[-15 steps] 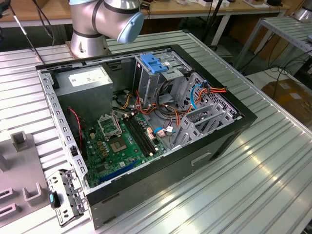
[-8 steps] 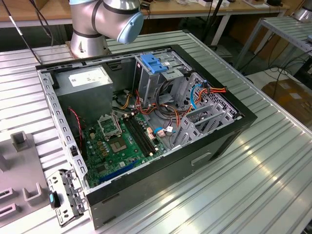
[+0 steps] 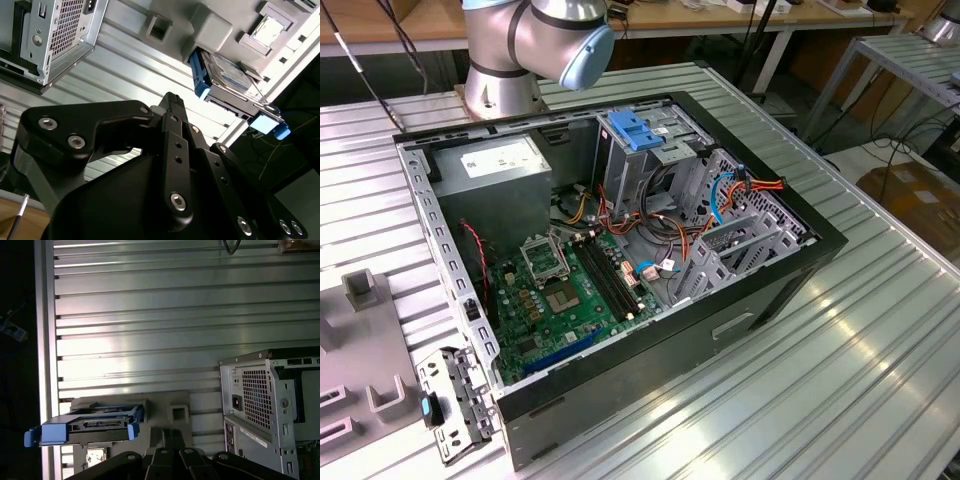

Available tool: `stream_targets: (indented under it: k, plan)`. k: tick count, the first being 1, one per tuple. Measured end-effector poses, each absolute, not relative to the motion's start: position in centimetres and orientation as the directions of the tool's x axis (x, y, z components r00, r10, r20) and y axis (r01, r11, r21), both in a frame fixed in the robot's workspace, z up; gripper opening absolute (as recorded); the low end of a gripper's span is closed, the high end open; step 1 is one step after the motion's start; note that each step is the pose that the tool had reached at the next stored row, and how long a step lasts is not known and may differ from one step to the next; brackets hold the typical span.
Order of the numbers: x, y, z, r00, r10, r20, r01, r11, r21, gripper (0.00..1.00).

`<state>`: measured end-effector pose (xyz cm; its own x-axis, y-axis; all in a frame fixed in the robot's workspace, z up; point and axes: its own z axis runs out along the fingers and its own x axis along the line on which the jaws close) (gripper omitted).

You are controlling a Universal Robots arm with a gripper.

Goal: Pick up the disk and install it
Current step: 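Reach for the disk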

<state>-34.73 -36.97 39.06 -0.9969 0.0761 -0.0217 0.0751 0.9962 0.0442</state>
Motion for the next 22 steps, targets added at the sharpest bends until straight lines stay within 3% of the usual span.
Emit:
stream_targets:
  k: [22]
  plan:
    - [-41.6,-37.0,39.1,-0.997,0.076,-0.022,0.075,0.996,0.044,0.11]
